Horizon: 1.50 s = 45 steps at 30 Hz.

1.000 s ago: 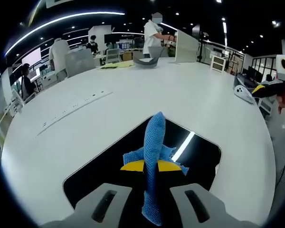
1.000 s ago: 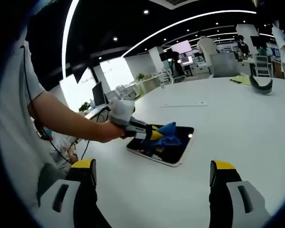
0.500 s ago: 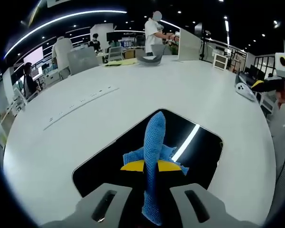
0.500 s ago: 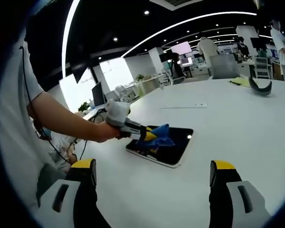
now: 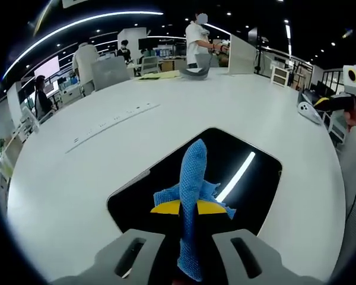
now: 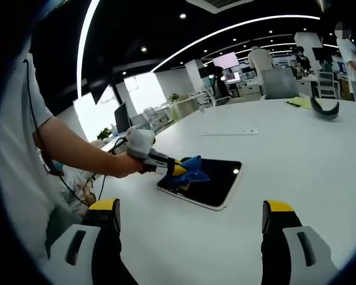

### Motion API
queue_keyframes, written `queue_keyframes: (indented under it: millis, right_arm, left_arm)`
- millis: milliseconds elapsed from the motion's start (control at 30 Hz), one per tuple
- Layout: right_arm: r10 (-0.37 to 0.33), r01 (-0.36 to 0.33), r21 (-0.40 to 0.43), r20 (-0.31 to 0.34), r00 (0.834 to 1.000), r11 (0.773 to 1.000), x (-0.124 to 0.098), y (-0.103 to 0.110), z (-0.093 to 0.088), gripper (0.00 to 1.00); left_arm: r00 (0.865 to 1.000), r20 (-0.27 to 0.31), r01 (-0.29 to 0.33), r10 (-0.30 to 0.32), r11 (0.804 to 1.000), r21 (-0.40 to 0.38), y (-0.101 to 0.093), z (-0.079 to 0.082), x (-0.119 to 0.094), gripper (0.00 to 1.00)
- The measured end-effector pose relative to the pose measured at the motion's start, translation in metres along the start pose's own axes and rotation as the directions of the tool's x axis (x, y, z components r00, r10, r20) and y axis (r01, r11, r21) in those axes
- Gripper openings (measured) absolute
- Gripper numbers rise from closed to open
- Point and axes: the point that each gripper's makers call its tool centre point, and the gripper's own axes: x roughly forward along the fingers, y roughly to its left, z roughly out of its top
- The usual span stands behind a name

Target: Wipe the mirror surface with the cleaning cloth until all visible marks leave the cleaned area.

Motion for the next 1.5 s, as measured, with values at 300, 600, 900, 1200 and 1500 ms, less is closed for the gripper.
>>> queue_keyframes:
  millis: [300, 600, 900, 1200, 1500]
  right_arm:
    - [0.005, -0.005, 0.001, -0.005, 1.000, 1.000, 0.000, 0.002, -0.001, 1.00]
    - [0.005, -0.005, -0.005, -0.002, 1.000, 1.000, 0.001, 0.003, 0.001, 1.00]
    - [0.005, -0.005, 0.004, -0.005, 1.000, 1.000, 0.001, 0.003, -0.001, 1.00]
    - [0.011, -0.011, -0.005, -0.011, 1.000, 1.000, 0.002, 0.006, 0.000, 1.00]
    - [0.010, -0.010, -0.004, -0.007, 1.000, 1.000, 0.002, 0.007, 0.002, 1.00]
  left_arm:
    - [1.000, -0.006, -0.009, 0.009, 1.000, -0.003, 0.005, -0.007, -0.007, 0.05]
    - [1.000, -0.015, -0.022, 0.022, 1.000, -0.009, 0.012, -0.015, -0.015, 0.05]
    - [0.999, -0.020, -0.032, 0.032, 0.999, -0.009, 0.016, -0.020, -0.021, 0.05]
    - [0.999, -0.027, -0.042, 0.042, 0.999, -0.015, 0.021, -0.024, -0.027, 0.05]
    - [0.998, -0.031, -0.047, 0.047, 0.999, -0.003, 0.024, -0.027, -0.031, 0.05]
